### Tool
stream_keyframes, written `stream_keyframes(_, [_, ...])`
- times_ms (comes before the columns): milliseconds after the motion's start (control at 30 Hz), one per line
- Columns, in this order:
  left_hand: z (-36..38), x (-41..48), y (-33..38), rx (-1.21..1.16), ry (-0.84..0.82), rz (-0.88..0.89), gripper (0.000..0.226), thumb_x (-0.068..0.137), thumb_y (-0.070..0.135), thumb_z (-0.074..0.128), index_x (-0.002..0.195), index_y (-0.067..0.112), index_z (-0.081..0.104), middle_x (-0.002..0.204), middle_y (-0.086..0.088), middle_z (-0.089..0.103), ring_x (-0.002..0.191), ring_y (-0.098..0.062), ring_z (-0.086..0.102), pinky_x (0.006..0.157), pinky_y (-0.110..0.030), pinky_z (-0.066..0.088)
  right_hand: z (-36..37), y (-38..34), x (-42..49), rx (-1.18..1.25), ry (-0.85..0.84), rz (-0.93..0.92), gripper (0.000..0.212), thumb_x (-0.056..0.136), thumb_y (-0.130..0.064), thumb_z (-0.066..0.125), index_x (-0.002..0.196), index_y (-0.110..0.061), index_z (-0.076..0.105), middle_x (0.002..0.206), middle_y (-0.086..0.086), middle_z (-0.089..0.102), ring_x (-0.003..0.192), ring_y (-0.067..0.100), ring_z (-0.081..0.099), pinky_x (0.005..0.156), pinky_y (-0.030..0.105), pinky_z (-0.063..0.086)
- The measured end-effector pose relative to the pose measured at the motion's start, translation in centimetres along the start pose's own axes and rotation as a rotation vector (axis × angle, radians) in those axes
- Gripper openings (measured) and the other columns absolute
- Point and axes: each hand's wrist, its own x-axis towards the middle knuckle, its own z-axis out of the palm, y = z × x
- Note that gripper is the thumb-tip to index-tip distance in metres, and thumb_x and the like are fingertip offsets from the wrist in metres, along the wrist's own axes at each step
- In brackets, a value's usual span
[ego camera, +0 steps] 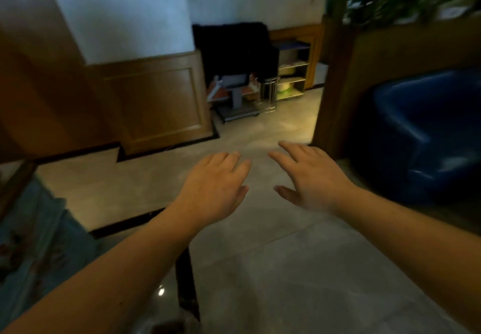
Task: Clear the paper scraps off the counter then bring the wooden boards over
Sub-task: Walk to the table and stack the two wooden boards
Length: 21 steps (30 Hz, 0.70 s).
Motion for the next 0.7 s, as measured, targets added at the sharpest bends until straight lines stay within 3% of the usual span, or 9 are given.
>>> stream_keyframes(200, [-2.9, 11.6, 13.4, -0.023, 0.093, 0.217, 0.059, 0.093, 0.044, 0.043, 0.144, 0.018, 0.027, 0.151, -0.009, 0.036, 0.135, -0.026, 0.035, 0.109, -0.041, 0.031, -3.2, 13.7, -10.3, -0.076, 0.044, 0.273, 0.079, 0.087, -0.061, 0.048, 0.150, -0.033, 0.011, 0.161, 0.005, 0.019, 0.144, 0.027, 0.025, 0.114, 0.043, 0.027])
stream_keyframes(433, [-4.4, 23.2, 31.8, -0.141, 0.144, 0.369, 0.058, 0.093, 0.044, 0.044, 0.144, 0.020, 0.027, 0.149, -0.005, 0.037, 0.133, -0.023, 0.037, 0.107, -0.040, 0.035, -5.6, 29.7, -25.0, -0.127, -0.034, 0.554, 0.079, 0.088, -0.061, 0.047, 0.152, -0.031, 0.010, 0.162, 0.006, 0.016, 0.143, 0.026, 0.027, 0.114, 0.044, 0.030])
stream_keyframes(700, [-4.0, 32.5, 46.1, -0.222, 0.169, 0.548, 0.059, 0.093, 0.046, 0.045, 0.143, 0.018, 0.032, 0.147, -0.005, 0.042, 0.131, -0.022, 0.041, 0.104, -0.039, 0.040, -7.3, 41.9, -37.4, -0.153, -0.086, 0.767, 0.078, 0.089, -0.060, 0.045, 0.152, -0.028, 0.013, 0.160, 0.006, 0.021, 0.141, 0.026, 0.032, 0.112, 0.042, 0.034])
